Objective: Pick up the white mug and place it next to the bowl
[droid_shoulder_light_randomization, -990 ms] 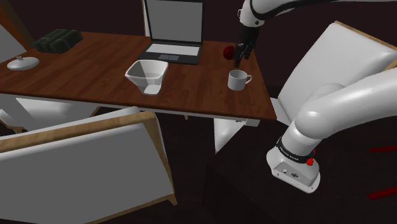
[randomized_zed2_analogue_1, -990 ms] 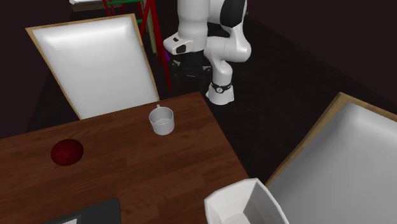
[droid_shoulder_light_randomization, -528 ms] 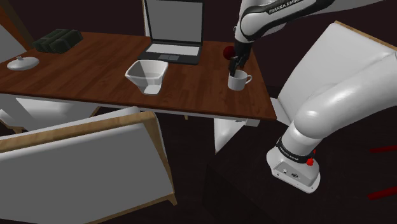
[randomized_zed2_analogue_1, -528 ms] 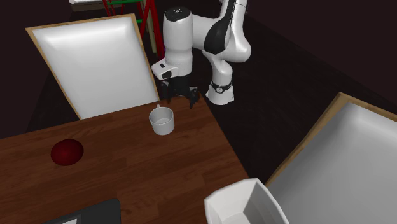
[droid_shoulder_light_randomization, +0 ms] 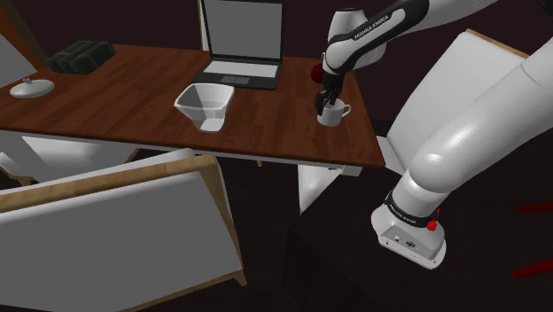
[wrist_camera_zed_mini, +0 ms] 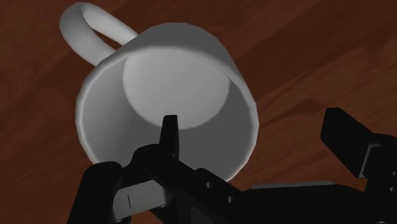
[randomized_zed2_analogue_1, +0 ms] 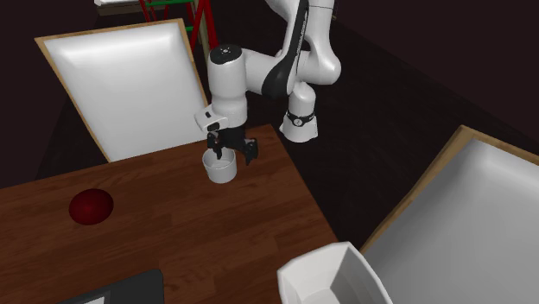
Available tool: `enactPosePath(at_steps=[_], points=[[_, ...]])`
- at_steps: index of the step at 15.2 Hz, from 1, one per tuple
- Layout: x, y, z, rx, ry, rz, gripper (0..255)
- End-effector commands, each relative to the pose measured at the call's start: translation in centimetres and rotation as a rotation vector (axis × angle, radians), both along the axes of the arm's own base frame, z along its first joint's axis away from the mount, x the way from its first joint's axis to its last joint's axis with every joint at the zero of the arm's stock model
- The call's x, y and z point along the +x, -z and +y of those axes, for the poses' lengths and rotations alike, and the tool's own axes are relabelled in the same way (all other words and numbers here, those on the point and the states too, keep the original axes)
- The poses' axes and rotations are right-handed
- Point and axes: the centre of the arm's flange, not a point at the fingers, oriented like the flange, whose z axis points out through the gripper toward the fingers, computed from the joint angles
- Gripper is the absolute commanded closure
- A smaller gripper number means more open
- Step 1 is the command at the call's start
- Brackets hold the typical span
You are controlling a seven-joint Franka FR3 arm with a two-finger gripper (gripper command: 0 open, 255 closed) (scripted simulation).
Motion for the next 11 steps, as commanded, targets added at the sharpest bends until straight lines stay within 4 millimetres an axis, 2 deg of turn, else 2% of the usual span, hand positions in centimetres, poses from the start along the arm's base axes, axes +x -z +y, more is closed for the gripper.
enactPosePath(at_steps=[1, 4, 11], points=[[0.0, 1.1, -0.1, 0.0, 0.0, -0.001, 0], [0.1, 2.4, -0.2, 0.0, 0.0, -0.001, 0], [0.1, 2.4, -0.2, 0.0, 0.0, -0.001, 0]])
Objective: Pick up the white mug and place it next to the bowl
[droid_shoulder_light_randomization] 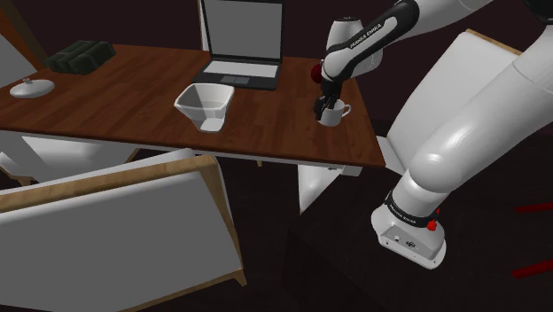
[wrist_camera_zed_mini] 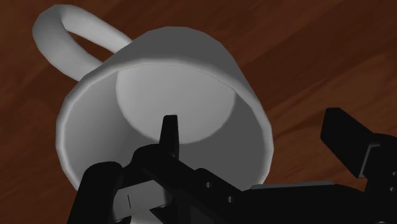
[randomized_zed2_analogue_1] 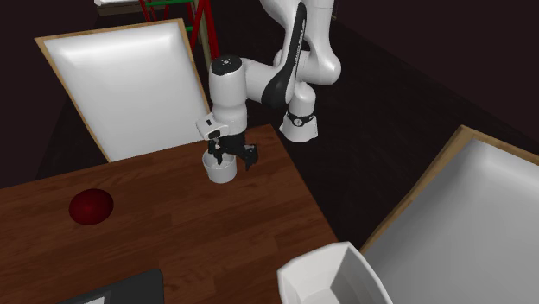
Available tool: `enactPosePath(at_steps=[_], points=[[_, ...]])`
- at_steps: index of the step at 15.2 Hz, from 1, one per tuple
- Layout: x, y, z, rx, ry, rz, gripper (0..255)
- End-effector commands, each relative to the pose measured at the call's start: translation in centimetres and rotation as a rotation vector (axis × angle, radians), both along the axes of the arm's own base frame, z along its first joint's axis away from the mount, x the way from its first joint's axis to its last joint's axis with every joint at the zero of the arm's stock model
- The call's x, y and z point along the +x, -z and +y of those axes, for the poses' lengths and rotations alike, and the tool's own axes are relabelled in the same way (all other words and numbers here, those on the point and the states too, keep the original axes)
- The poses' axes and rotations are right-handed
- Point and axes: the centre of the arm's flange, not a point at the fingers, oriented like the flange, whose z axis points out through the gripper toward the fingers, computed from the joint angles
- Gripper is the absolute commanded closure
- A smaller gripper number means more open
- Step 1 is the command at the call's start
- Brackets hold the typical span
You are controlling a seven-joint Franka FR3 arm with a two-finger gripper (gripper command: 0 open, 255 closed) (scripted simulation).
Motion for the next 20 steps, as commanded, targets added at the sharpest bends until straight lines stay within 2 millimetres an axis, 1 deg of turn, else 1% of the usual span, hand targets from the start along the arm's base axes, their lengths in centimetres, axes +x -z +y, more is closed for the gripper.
enactPosePath(at_steps=[1, 10, 20], points=[[0.0, 0.0, 0.0, 0.0, 0.0, 0.0, 255], [0.0, 0.0, 0.0, 0.0, 0.0, 0.0, 255], [0.0, -5.3, 0.0, 0.0, 0.0, 0.0, 255]])
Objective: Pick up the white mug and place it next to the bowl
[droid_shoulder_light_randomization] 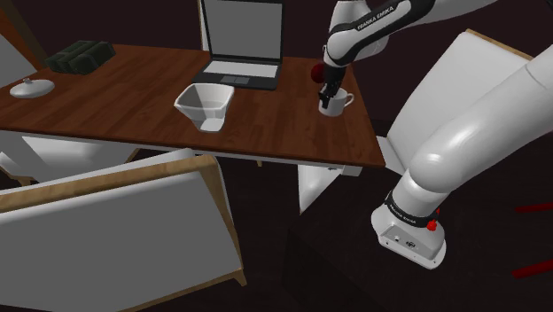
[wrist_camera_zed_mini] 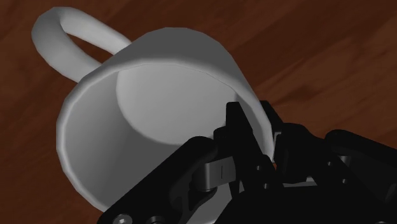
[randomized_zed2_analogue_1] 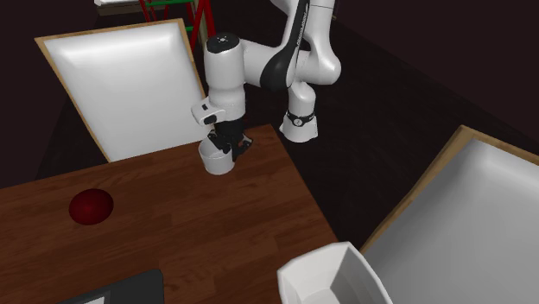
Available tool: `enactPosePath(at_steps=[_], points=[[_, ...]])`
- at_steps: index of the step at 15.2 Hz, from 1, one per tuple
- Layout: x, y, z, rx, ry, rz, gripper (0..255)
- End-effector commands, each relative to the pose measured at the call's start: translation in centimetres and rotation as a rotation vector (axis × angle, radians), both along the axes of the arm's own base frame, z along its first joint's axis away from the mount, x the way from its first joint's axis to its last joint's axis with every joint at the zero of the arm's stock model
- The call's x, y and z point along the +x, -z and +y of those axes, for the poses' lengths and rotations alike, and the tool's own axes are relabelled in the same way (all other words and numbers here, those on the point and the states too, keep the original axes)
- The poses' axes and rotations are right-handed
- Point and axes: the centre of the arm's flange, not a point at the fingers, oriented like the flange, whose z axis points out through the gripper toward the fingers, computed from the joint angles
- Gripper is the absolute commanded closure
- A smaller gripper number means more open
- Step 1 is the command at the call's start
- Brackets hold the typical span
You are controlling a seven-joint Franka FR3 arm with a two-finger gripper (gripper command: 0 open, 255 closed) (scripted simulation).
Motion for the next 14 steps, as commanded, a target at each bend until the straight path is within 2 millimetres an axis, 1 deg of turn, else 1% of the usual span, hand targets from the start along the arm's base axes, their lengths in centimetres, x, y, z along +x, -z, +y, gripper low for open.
enactPosePath(at_steps=[1, 14], points=[[-0.1, -1.0, 0.1, 0.0, 0.0, 0.0, 255], [-0.1, -7.9, 0.1, 0.0, 0.0, 0.0, 255]])
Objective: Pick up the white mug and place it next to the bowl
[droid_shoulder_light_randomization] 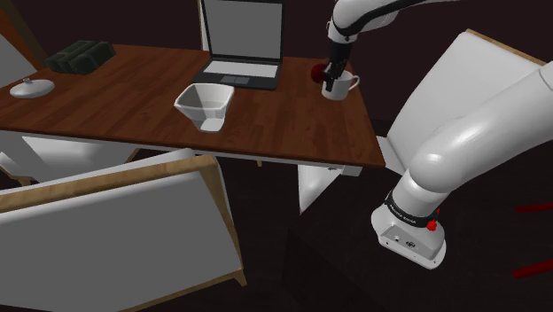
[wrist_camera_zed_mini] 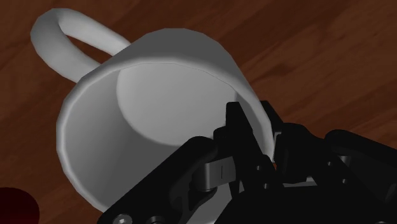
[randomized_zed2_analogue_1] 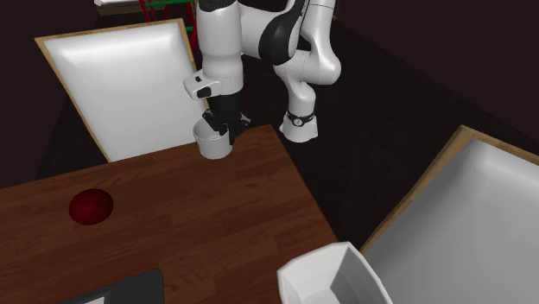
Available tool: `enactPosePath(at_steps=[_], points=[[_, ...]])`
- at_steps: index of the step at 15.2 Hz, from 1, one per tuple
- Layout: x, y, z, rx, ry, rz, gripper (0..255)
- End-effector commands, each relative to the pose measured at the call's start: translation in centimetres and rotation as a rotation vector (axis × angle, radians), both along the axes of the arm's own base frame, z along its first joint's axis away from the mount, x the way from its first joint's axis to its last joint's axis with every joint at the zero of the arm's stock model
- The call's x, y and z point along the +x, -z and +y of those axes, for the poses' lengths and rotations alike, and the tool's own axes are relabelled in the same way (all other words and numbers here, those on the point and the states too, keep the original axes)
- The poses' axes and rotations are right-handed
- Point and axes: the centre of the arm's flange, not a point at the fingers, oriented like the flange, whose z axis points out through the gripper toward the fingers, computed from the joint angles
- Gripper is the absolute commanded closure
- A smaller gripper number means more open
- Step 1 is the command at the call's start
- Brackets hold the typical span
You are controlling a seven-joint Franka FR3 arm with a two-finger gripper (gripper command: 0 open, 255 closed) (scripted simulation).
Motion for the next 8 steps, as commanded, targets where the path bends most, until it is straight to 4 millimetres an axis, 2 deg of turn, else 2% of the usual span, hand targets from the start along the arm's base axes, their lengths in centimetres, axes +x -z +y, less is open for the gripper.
enactPosePath(at_steps=[1, 8], points=[[0.0, -1.1, 0.1, 0.0, 0.0, 0.0, 255], [0.0, -4.8, 0.1, 0.0, 0.0, 0.0, 255]])
